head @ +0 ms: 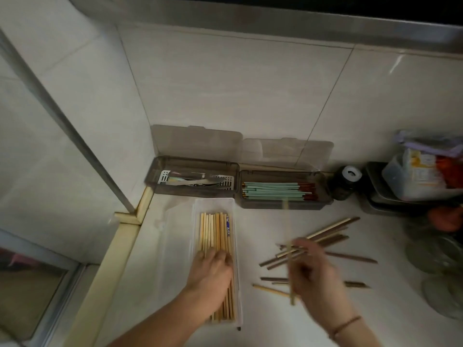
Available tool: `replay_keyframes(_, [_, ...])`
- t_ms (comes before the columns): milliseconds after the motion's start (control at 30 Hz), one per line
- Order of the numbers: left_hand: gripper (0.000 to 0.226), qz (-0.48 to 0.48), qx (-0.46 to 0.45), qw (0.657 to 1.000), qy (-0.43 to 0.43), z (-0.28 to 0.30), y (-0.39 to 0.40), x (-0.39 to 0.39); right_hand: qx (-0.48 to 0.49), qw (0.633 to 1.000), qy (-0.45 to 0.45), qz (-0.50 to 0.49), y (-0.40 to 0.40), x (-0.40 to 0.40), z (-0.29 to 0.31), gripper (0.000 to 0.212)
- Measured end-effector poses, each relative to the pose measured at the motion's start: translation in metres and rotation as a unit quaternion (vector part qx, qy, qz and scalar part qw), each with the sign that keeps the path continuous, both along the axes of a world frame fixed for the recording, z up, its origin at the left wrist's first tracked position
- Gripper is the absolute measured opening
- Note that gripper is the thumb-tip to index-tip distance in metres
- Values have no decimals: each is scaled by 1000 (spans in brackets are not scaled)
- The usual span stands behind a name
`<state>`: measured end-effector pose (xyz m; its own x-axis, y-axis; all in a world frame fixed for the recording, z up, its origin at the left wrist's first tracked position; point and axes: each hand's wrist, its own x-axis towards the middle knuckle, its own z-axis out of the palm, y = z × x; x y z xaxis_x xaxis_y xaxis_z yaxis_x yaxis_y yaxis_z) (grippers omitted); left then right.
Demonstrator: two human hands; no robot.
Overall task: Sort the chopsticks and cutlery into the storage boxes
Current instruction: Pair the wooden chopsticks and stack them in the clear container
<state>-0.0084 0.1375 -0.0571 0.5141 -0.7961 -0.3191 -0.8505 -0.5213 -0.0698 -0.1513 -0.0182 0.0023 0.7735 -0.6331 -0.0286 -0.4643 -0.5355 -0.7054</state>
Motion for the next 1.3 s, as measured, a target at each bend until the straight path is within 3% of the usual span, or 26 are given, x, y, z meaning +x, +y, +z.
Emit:
replay_keyframes(67, [41, -6, -10, 1000, -20, 4, 7, 1, -30, 995, -21, 89, 37, 23, -7, 21])
replay_keyframes(200, [28, 35, -102, 993, -44, 11, 29, 7, -210, 951, -5, 228, 70, 57, -22, 10])
replay_keyframes(267, [20, 49, -109, 992, -35, 10, 39, 13, -249, 936, 7, 248, 76, 68, -28, 8])
replay_keyframes(400, [22, 41, -176, 983, -29, -3, 47, 17, -318, 901, 137, 262, 85, 80, -41, 16])
replay_keyframes(500, [22, 41, -190, 980, -32, -8, 45, 17, -318, 884, 182, 290, 85, 85, -43, 9])
replay_keyframes(600, [25, 53, -188, 981, -19, -10, 41, 17, -306, 899, 114, 293, 74, 80, -43, 7])
replay_keyframes(700, [26, 63, -200, 978, -4, -13, 37, 15, -218, 925, -52, 306, 47, 67, -49, 8])
replay_keyframes(800, [30, 59, -201, 978, -3, -20, 36, 10, -224, 951, -114, 181, -20, 51, -62, 12])
replay_keyframes(900, [32, 61, -183, 981, -12, -23, 33, 7, -265, 963, 5, 38, -105, 34, -77, 12])
replay_keyframes(1000, [29, 74, -174, 982, -18, -22, 32, 6, -245, 960, 121, 69, -162, 20, -93, 16])
replay_keyframes(1133, [28, 81, -171, 982, -26, -24, 33, 5, -280, 936, 117, 176, -186, 15, -112, 32])
replay_keyframes(1300, [27, 77, -173, 981, -43, -25, 31, 5, -307, 929, 106, 177, -185, 16, -115, 26])
